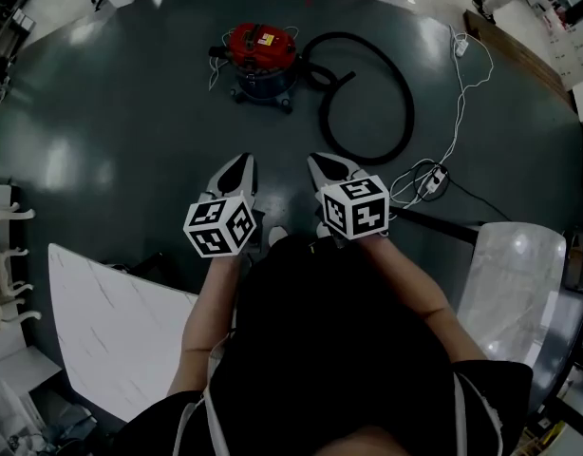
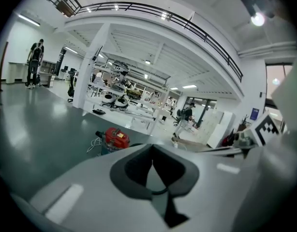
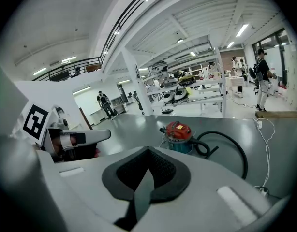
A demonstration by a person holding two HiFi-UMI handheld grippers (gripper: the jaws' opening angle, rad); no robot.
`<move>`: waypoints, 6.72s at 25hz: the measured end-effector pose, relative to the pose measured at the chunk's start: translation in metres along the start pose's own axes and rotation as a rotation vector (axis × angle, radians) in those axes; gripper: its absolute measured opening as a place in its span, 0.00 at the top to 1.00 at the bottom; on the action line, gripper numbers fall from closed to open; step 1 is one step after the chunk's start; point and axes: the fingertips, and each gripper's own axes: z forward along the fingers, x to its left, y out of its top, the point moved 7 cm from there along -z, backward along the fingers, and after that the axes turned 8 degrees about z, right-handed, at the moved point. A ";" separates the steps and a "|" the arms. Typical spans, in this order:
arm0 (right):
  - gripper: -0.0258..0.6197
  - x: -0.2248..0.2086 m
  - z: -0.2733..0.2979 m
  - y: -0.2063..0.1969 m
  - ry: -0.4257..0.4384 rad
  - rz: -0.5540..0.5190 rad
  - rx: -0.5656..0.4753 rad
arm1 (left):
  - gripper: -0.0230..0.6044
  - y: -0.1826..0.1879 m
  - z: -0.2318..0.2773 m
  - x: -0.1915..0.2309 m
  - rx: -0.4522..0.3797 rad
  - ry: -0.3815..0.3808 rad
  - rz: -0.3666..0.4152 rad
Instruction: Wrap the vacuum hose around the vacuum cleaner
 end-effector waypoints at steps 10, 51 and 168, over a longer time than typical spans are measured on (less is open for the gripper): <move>0.97 0.004 0.011 -0.008 0.000 0.074 0.009 | 0.95 -0.003 0.001 0.009 -0.018 -0.093 -0.017; 0.97 -0.192 0.099 0.010 -0.210 0.251 0.127 | 0.95 -0.032 0.256 -0.044 0.372 -0.474 0.193; 0.90 -0.623 0.514 -0.352 -0.419 0.387 0.301 | 0.56 -0.561 0.794 0.051 0.778 -0.084 0.196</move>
